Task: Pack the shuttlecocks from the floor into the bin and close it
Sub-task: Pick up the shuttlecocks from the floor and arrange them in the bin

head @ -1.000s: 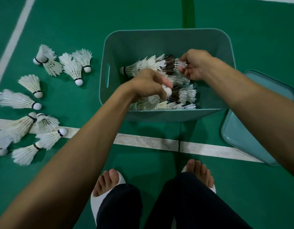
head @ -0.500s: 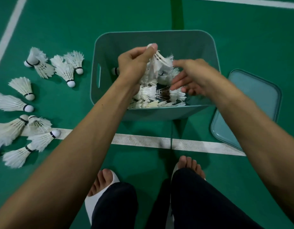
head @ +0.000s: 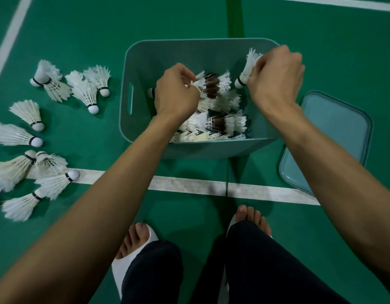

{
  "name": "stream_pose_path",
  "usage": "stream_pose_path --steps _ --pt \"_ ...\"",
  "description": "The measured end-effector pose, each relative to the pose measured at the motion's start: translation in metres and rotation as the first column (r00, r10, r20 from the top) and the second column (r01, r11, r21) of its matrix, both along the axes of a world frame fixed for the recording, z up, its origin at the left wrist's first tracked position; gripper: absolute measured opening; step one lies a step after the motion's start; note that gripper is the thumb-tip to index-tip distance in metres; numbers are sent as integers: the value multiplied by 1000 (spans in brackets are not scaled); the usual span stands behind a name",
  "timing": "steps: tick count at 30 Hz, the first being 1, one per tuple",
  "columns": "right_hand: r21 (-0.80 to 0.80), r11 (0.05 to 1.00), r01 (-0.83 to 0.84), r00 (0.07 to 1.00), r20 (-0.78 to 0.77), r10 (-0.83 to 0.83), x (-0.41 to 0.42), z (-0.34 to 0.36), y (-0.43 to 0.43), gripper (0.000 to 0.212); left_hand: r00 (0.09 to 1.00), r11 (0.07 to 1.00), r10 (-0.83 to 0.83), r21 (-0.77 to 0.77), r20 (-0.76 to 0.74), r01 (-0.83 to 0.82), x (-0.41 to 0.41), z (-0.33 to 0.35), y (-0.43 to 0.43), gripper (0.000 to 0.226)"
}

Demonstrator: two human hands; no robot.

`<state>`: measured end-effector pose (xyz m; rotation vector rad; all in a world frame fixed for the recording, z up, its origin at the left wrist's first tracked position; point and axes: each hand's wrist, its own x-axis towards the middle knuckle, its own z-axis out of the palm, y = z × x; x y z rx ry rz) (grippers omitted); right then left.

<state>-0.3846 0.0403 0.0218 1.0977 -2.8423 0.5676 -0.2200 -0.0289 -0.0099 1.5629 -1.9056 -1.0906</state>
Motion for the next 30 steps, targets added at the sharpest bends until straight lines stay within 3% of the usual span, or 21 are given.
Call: stream_pose_path --steps 3,5,7,9,11,14,22,30 --pt "6 1000 15 995 96 -16 2 -17 -12 16 959 985 -120 -89 256 147 5 0 -2 48" --pt "-37 996 75 958 279 -62 -5 -30 -24 14 905 972 -201 -38 374 231 8 0 -4 61" --pt "-67 974 216 829 540 -146 -12 -39 -37 10 866 955 -290 64 407 290 10 -1 -8 72" --pt "-34 949 313 636 749 -183 -14 -44 -45 9 821 932 -362 137 442 336 11 -5 -10 77" --pt "7 944 330 497 849 -180 -13 -44 -48 12 797 919 -392 162 460 358 10 -8 -12 79" --pt "41 947 319 425 887 -181 -14 -45 -50 16 796 917 -396 158 458 365 9 -9 -14 79" --pt "67 960 272 441 878 -186 -16 -36 -50 16 800 911 -404 120 444 394 13 -14 -21 77" --pt "-99 965 242 699 708 -103 -11 -16 -39 8 882 924 -356 -26 308 382 35 3 -17 65"
